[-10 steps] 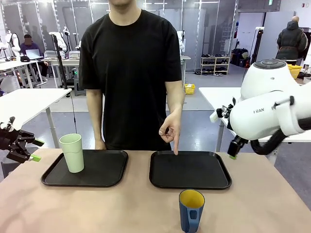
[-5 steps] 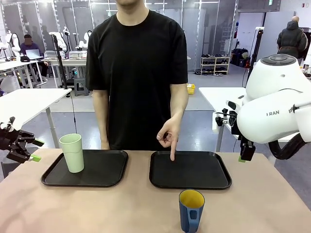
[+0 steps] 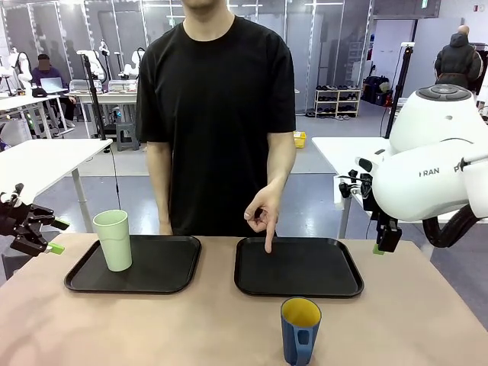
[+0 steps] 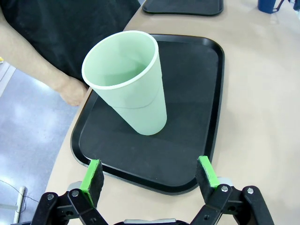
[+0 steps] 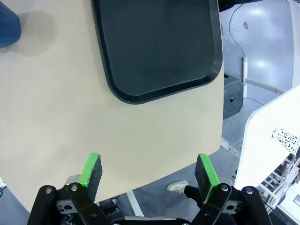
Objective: Sort and store the cups by type.
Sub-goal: Pick up the Handle plastic cup and place it into the empty Flat Tray.
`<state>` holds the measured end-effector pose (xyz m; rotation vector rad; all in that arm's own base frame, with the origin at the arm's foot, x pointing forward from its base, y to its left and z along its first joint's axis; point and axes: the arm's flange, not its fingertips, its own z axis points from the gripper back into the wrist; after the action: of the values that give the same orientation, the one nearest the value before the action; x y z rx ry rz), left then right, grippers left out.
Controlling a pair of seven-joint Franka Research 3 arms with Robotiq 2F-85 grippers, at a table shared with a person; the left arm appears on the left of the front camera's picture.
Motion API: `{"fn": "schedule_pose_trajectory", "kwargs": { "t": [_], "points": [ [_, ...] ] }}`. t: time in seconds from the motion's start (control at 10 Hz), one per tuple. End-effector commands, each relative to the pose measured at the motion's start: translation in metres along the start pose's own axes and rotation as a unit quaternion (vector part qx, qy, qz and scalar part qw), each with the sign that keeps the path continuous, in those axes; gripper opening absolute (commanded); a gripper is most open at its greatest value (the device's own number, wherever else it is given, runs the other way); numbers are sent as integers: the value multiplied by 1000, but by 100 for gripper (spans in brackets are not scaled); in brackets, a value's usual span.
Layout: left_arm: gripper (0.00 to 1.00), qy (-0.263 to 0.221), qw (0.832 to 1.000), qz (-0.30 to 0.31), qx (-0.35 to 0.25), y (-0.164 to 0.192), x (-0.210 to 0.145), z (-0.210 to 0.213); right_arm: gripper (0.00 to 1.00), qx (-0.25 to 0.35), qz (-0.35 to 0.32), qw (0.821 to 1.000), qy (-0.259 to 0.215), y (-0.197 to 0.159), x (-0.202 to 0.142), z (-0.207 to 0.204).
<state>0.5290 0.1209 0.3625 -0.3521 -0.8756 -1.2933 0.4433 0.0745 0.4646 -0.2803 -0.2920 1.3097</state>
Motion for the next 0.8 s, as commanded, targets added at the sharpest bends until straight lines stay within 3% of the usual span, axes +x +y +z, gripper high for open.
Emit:
{"fn": "schedule_pose_trajectory", "kwargs": {
  "t": [0.0, 0.2, 0.7],
  "points": [
    [100, -10, 1000, -10, -3, 4, -3, 1, 100, -5, -11, 1000, 13, 2, 2, 0],
    [100, -10, 1000, -10, -3, 4, -3, 1, 100, 16, 36, 999, -5, 11, 3, -11],
    [100, -10, 1000, -10, -3, 4, -3, 1, 100, 101, 108, 989, -11, 95, 2, -48]
  ]
}}
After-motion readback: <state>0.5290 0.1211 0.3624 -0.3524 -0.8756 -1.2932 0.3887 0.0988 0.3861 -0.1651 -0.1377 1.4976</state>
